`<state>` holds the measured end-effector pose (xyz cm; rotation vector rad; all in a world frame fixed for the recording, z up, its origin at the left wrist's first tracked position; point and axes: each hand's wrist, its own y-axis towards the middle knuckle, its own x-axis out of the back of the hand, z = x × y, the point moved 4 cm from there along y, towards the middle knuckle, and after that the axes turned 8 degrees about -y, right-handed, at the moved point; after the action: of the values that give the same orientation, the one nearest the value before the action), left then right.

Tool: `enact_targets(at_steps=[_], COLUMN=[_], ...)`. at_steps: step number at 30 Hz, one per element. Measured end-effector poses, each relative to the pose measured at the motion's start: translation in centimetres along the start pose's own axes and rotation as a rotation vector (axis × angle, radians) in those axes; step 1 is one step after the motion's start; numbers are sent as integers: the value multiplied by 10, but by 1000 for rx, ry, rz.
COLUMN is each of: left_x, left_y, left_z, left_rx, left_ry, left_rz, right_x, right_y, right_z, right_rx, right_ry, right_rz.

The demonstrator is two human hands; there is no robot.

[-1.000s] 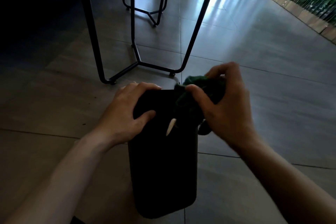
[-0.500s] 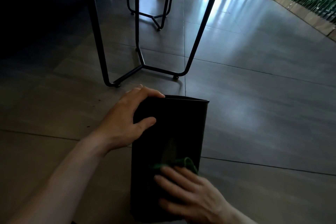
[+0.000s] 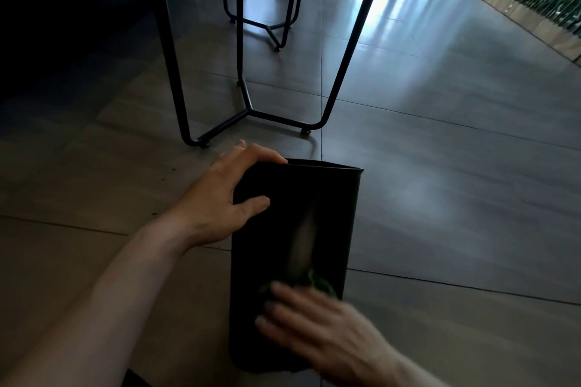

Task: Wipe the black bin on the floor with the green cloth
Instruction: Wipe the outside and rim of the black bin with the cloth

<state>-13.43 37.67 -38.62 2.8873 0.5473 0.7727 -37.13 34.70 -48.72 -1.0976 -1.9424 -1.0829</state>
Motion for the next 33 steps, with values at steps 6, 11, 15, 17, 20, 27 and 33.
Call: enact_targets(at_steps=[6, 11, 15, 17, 20, 27, 33], left_x=[1, 0, -3, -2, -1, -1, 0], left_y=[1, -2, 1, 3, 5, 2, 6], left_z=[-15, -7, -8, -9, -9, -3, -6], left_rx=[-45, 27, -12, -36, -63, -48, -41], left_ry=[-2, -4, -10, -17, -12, 19, -1], left_rz=[-2, 9, 4, 3, 0, -19, -13], right_x=[14, -13, -2, 10, 14, -12, 13], right_y=[58, -7, -2, 26, 48, -22, 23], right_z=[-91, 6, -16, -60, -100, 14, -73], right_rx=[-499, -63, 1, -207, -469, 37, -405], right_ry=[206, 61, 60, 88, 120, 19, 100], right_rz=[-84, 8, -7, -68, -102, 83, -46])
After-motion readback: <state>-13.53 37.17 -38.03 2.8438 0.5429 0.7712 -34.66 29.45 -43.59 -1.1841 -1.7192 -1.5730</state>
